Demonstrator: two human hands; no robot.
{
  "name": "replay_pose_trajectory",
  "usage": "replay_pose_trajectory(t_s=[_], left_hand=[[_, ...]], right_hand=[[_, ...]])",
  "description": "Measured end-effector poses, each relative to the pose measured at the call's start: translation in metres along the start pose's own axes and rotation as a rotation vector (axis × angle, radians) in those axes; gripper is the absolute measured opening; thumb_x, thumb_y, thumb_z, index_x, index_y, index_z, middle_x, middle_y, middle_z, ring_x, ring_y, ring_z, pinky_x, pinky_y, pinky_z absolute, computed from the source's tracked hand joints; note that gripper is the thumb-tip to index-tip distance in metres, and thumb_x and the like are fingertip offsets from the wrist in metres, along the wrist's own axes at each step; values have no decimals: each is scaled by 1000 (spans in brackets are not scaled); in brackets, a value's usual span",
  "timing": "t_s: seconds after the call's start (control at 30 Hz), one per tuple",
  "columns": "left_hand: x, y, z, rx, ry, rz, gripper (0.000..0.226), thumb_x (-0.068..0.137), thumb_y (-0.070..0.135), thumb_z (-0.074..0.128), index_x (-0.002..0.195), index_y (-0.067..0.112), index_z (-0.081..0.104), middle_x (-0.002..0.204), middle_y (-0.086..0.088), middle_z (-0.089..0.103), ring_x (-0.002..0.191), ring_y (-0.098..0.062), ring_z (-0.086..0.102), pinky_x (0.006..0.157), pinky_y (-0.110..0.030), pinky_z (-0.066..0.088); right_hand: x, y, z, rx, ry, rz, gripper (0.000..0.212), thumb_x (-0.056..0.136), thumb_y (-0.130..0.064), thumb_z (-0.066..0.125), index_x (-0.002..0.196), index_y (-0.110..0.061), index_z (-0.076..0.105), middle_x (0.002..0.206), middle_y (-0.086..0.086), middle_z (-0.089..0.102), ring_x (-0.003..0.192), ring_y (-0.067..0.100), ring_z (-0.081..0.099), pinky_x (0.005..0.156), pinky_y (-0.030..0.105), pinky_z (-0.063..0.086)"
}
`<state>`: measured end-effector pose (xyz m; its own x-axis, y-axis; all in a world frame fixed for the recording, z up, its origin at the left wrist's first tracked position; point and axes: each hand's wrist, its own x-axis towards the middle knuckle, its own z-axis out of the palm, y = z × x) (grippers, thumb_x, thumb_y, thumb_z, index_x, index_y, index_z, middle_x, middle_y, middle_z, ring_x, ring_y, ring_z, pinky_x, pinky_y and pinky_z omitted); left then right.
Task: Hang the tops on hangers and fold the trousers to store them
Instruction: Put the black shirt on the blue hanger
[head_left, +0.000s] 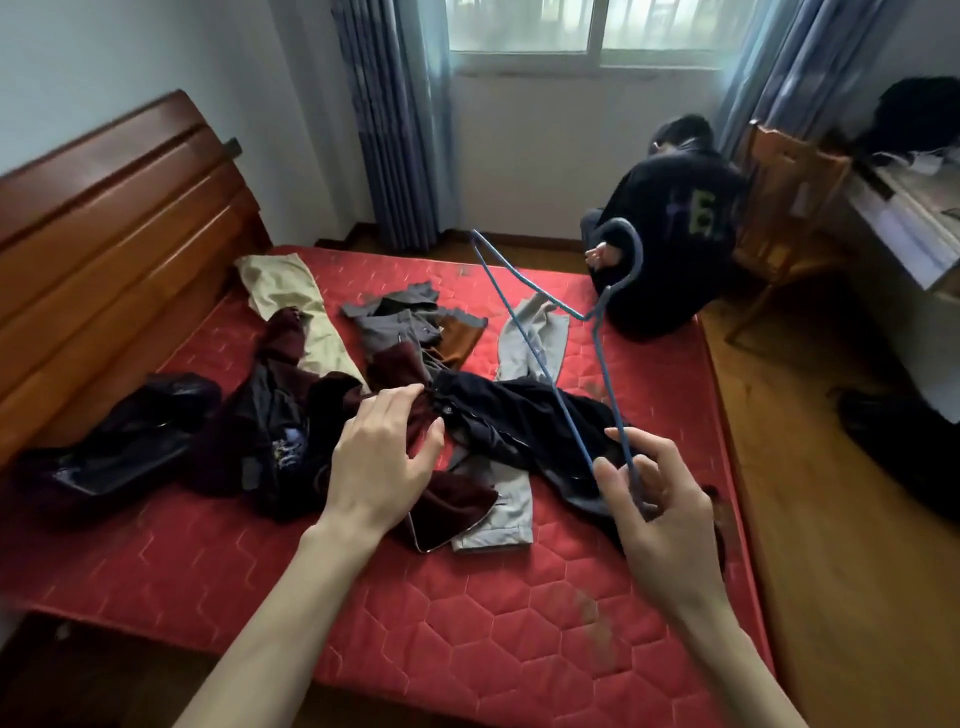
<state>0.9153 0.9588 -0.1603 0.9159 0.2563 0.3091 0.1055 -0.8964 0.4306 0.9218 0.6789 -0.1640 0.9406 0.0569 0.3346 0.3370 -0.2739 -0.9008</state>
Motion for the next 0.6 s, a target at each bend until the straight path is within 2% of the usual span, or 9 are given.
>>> replay_pose_trajectory(t_s=[0.13, 0.27, 0.47, 0.53, 0.6], left_hand=[[19, -3, 25, -17, -47, -6, 45, 98, 37, 66, 137, 16, 61, 132, 0, 65, 124, -24, 58, 102, -45, 49], [44, -17, 48, -34, -94, -2, 45, 97, 37, 66, 137, 16, 61, 133, 0, 65, 124, -23, 58, 101, -44, 50], [87, -38, 77, -65, -153, 25, 44, 97, 35, 67, 136, 14, 61, 130, -2, 66, 121, -26, 59, 99, -46, 51], [101, -44, 86, -80, -156, 41, 44, 97, 34, 66, 136, 14, 61, 128, -2, 66, 120, -25, 59, 98, -46, 52], [115, -51, 98, -101, -154, 53, 43, 97, 33, 66, 136, 15, 61, 128, -1, 66, 120, -25, 59, 98, -46, 52]], right_hand=[[33, 21, 23, -41, -45, 85, 9, 106, -30, 60, 105, -29, 68, 62, 14, 53, 49, 8, 32, 45, 30, 30], [56, 50, 50, -71, -37, 128, 11, 106, -24, 59, 100, -24, 67, 63, 12, 56, 49, 6, 33, 47, 28, 31], [87, 69, 79, -115, 2, 162, 11, 107, -24, 60, 98, -24, 67, 62, 9, 55, 47, 5, 34, 47, 18, 30], [95, 74, 85, -119, 39, 163, 12, 106, -25, 60, 97, -25, 68, 65, 7, 59, 49, 9, 40, 50, 21, 35], [102, 82, 90, -126, 84, 164, 13, 105, -28, 63, 93, -28, 66, 66, 4, 59, 53, 20, 48, 52, 27, 40]])
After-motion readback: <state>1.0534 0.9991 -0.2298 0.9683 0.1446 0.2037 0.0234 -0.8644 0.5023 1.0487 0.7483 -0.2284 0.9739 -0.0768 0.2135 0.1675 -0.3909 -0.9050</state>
